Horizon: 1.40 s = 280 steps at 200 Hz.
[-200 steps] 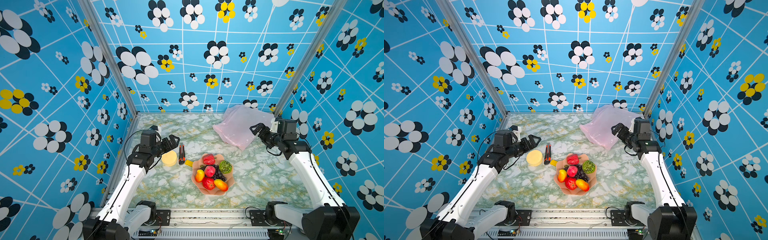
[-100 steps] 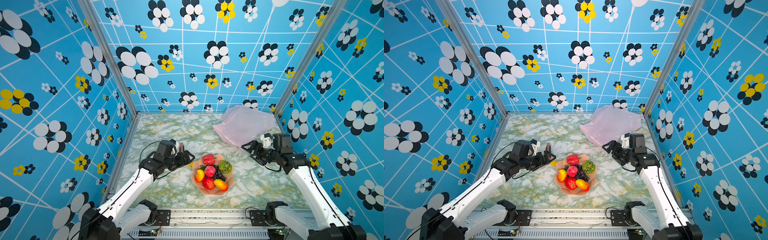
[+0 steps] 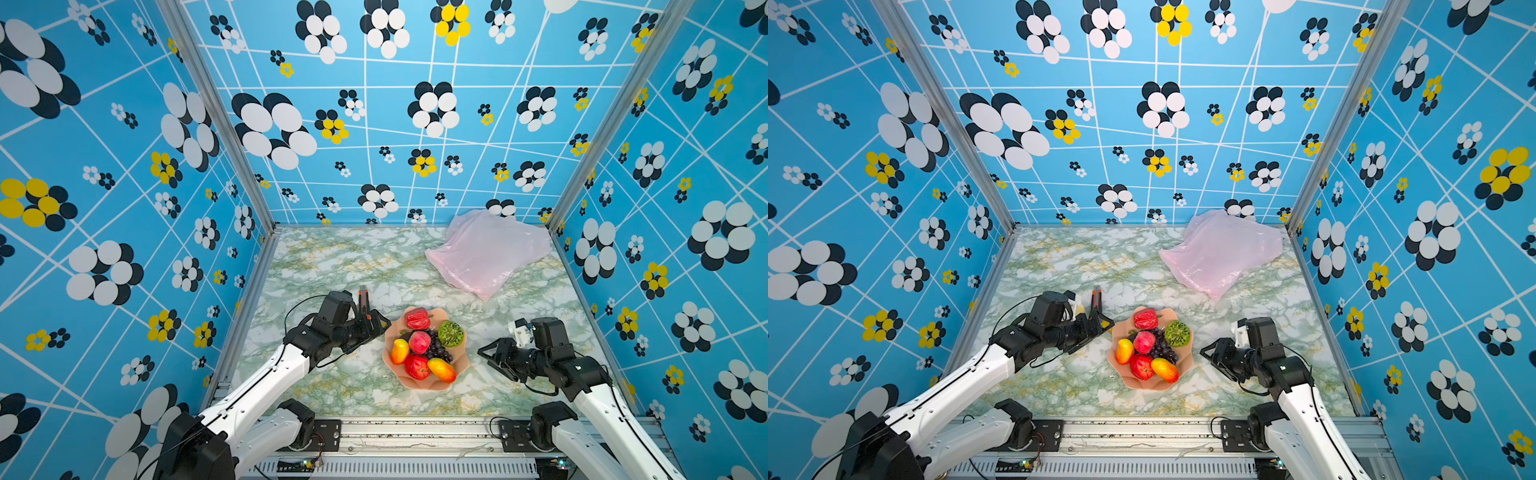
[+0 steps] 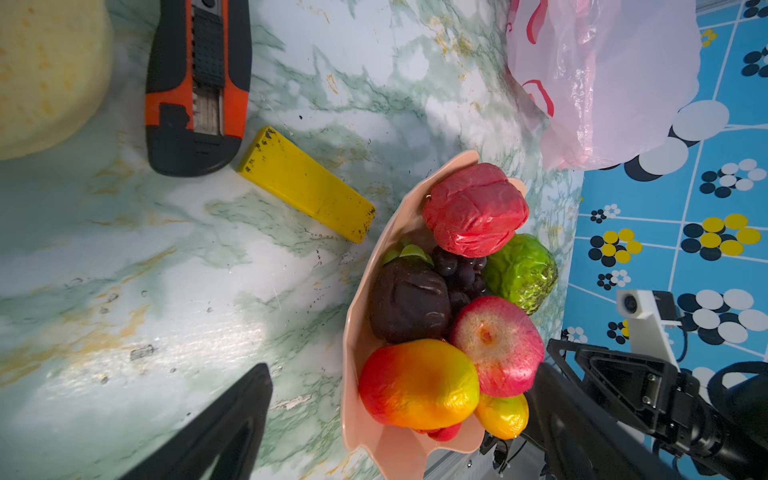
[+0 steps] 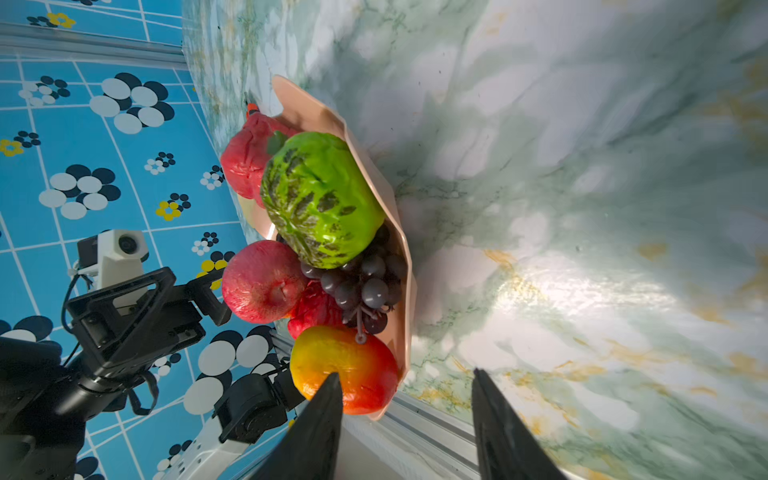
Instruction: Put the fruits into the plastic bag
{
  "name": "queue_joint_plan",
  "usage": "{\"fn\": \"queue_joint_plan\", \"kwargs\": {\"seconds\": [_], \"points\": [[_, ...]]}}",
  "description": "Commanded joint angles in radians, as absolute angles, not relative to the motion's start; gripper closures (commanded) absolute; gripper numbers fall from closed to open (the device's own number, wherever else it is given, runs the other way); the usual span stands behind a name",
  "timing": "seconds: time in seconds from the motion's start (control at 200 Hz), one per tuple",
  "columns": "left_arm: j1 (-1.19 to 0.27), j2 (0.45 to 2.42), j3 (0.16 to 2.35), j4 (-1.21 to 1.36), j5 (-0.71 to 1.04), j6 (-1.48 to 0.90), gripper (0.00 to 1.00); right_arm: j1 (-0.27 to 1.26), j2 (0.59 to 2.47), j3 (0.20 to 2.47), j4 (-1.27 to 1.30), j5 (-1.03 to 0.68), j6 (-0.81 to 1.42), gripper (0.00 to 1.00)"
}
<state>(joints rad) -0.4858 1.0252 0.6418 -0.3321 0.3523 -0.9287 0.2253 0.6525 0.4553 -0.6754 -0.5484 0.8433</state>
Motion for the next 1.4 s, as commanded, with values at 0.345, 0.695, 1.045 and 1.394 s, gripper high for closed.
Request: {"fn": "queue_joint_plan", "kwargs": {"seconds": [0.345, 0.695, 1.045, 1.394], "points": [[-0.506, 1.043, 0.633, -0.271, 0.337, -0.965, 0.01, 0.374, 0.767, 0.439, -0.538, -0.517, 0.916, 0.58], [-0.507, 1.054, 0.627, -0.263, 0.339, -0.963, 0.01, 0.436, 0.883, 0.446, -0.464, -0.471, 0.923, 0.65], [-0.506, 1.065, 0.632, -0.256, 0.344, -0.960, 0.01, 0.457, 0.964, 0.494, -0.459, -0.436, 0.904, 0.75], [-0.506, 1.063, 0.628, -0.275, 0.338, -0.936, 0.01, 0.479, 1.021, 0.526, -0.454, -0.420, 0.902, 0.88]]}}
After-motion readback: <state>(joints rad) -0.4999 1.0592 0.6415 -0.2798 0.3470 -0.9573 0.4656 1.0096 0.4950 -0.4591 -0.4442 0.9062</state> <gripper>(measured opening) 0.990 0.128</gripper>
